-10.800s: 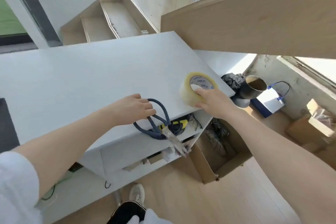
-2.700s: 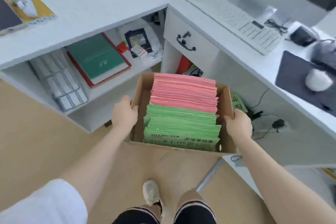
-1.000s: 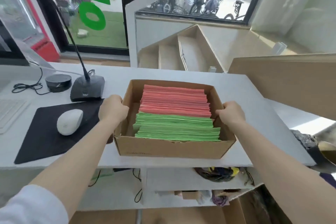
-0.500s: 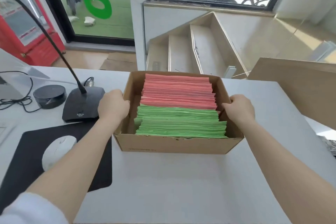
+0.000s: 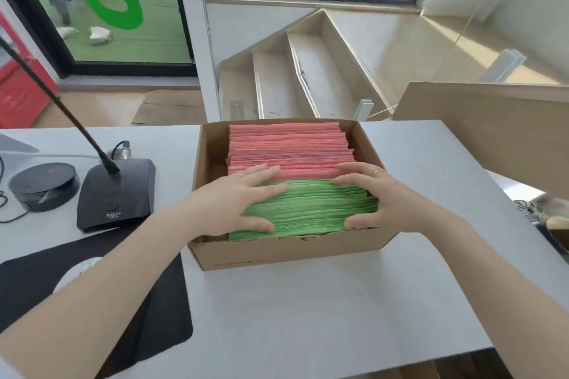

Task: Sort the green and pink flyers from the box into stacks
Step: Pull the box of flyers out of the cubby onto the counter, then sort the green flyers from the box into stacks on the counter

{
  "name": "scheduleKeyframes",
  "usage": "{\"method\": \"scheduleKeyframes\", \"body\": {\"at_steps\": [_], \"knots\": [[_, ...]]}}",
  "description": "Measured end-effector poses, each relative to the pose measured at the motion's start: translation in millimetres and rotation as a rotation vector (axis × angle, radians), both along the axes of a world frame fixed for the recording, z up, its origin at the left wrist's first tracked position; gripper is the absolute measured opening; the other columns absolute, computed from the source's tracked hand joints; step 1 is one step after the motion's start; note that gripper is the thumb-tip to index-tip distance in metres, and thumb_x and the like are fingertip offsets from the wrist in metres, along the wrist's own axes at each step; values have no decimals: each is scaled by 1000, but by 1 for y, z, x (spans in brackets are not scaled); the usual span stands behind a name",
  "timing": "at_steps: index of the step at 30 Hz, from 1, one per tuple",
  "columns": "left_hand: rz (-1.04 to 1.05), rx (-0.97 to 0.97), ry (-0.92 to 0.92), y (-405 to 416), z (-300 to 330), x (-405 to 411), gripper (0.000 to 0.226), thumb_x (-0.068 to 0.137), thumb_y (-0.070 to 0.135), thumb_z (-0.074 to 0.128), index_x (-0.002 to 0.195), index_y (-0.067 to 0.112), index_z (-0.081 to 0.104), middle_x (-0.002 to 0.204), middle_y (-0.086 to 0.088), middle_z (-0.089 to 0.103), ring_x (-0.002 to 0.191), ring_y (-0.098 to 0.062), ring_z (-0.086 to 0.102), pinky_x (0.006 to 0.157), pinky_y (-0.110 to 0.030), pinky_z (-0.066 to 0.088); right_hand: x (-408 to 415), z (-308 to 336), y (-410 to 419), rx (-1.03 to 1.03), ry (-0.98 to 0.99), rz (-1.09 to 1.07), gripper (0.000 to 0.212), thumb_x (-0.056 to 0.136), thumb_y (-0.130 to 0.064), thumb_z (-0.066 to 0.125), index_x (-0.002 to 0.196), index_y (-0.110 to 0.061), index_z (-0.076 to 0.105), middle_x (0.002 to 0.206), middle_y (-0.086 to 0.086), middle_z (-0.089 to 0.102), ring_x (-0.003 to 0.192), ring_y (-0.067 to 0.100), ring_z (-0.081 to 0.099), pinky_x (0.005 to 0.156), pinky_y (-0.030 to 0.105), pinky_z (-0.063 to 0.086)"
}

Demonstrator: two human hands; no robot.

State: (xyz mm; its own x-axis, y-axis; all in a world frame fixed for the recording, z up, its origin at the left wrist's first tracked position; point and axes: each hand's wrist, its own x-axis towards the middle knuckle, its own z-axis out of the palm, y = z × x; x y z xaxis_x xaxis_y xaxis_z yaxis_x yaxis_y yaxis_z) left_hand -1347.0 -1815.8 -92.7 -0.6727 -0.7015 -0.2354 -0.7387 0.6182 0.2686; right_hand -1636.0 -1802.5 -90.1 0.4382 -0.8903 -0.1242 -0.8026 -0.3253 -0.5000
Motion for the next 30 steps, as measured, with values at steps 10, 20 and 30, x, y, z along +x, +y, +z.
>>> {"method": "scheduleKeyframes", "body": {"at_steps": [10,20,30], "knots": [[72,-132,-38,-26,-3,-7,72,88,51,47,147,31,12,157,8,0,144,-12,-1,115,-28,2,18,6,-40,-147,199,-21,64,66,-49,77,122,-32,52,147,-5,32,136,16,24,109,29,20],[-7,-91,344,6,3,-7,49,80,55,48,115,24,64,107,13,55,98,-6,51,88,-26,43,11,17,-3,-236,40,164,24,79,-27,72,102,-22,69,100,-8,56,92,5,48,82,24,42],[95,-222,146,18,3,-8,32,83,37,65,108,17,58,101,2,57,95,-19,53,80,-32,43,39,11,7,-156,253,147,23,85,-27,64,107,-22,59,92,-12,48,85,9,43,78,32,44]]}}
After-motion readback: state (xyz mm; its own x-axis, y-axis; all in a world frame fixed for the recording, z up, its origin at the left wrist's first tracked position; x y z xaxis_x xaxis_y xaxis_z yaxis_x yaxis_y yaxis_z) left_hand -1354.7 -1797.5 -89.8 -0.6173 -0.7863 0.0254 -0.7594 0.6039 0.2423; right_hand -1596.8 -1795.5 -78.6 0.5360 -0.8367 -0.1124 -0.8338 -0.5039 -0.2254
